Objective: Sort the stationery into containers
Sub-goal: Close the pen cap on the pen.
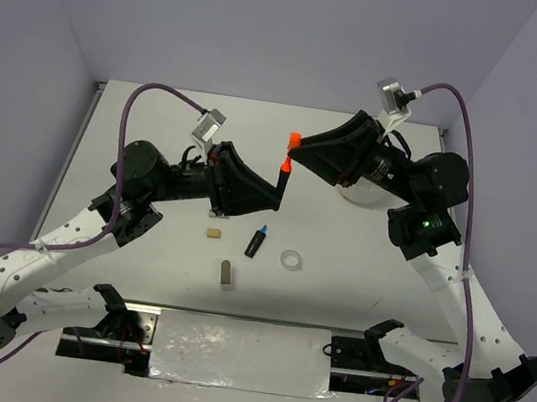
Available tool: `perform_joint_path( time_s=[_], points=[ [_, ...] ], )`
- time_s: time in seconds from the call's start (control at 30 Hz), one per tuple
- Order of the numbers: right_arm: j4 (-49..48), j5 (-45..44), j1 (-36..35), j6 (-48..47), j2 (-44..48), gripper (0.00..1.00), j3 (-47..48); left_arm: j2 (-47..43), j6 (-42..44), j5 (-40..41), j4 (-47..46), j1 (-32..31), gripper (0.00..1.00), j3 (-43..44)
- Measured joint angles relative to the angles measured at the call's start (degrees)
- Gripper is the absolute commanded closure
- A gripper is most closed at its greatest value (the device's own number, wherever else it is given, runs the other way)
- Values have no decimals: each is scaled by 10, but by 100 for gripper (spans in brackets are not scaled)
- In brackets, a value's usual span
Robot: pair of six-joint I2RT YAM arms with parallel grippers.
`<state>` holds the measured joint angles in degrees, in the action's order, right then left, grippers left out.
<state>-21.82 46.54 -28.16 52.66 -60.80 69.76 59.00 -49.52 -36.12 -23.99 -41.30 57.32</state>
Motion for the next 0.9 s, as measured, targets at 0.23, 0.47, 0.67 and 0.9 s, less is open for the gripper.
perform_joint_path(
  time_s=[0.23, 0.47, 0.67, 0.9],
  points=[
    [2, -7, -9, -25, 7, 72, -19, 2, 0, 2, -1, 0, 100, 0],
    [1, -30, -18, -43, 10, 72, -48, 10, 1, 11, 4, 2, 100, 1],
    [3, -57, -35, -80, 16, 69, -56, 5, 14, 38, 10, 1, 100, 1],
    [-8, -78, -37, -110, 30, 65, -87, 5, 53, 50, 59, 0, 100, 14]
  ],
)
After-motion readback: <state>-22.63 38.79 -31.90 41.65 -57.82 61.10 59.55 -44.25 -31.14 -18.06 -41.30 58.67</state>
